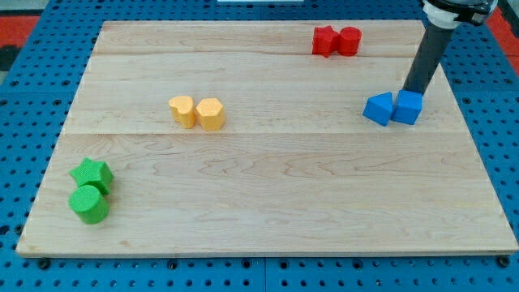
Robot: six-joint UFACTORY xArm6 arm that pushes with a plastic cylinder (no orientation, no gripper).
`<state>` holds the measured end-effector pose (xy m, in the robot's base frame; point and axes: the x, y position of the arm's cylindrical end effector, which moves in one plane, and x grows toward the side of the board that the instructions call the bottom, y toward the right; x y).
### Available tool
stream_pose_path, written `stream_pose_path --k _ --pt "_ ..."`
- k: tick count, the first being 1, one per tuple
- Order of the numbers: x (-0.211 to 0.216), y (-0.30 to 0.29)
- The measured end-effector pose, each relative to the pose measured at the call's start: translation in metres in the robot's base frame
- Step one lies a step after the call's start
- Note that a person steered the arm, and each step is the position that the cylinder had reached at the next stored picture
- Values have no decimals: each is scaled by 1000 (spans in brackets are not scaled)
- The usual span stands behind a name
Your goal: Push the blue cube into the blue triangle
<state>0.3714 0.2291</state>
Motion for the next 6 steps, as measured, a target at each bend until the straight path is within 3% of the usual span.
stream_pose_path --k 2,5,6 --pt "16 47" --pt "27 -31" --pt "36 -14"
